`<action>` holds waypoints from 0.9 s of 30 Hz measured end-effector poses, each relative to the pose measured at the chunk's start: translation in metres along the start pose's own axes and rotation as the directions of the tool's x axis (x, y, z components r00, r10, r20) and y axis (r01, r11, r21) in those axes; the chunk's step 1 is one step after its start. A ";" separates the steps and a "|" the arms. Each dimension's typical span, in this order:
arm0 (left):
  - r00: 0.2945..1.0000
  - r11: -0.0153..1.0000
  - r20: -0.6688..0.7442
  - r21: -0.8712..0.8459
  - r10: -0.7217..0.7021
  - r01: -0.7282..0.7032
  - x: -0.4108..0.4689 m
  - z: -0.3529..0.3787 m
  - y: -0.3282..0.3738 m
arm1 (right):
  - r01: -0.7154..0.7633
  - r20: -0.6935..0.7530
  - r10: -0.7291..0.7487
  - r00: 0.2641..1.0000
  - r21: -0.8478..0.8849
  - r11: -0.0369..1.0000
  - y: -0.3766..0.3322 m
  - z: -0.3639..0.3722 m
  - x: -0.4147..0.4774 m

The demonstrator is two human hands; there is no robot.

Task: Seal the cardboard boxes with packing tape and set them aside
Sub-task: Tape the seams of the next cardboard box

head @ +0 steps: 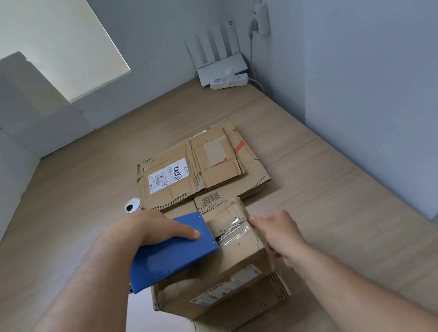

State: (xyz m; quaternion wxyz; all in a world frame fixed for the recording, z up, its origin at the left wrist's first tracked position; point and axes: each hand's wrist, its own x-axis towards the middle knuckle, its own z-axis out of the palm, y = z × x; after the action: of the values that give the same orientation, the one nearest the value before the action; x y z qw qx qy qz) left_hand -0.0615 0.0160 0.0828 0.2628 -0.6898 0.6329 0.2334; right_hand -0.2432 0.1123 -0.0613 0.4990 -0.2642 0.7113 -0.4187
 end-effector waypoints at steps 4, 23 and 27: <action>0.999 0.999 0.000 -0.007 -0.037 0.037 -0.004 -0.001 -0.002 | 0.041 -0.036 -0.040 0.999 0.018 0.999 0.001 0.000 0.006; 0.993 0.993 0.089 -0.087 0.084 -0.076 -0.004 -0.012 -0.012 | 0.236 -0.207 -0.339 0.918 -0.403 0.884 -0.017 0.029 -0.020; 0.972 0.969 0.152 -0.202 0.178 -0.145 0.000 -0.018 -0.029 | 0.245 -0.255 -0.338 0.906 -0.336 0.910 -0.021 0.030 -0.024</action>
State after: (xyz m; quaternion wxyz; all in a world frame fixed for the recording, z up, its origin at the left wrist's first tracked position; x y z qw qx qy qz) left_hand -0.0328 0.0057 0.0981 0.2288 -0.6353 0.6375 0.3710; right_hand -0.2077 0.1103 -0.0360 0.2678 -0.3718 0.7866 -0.4138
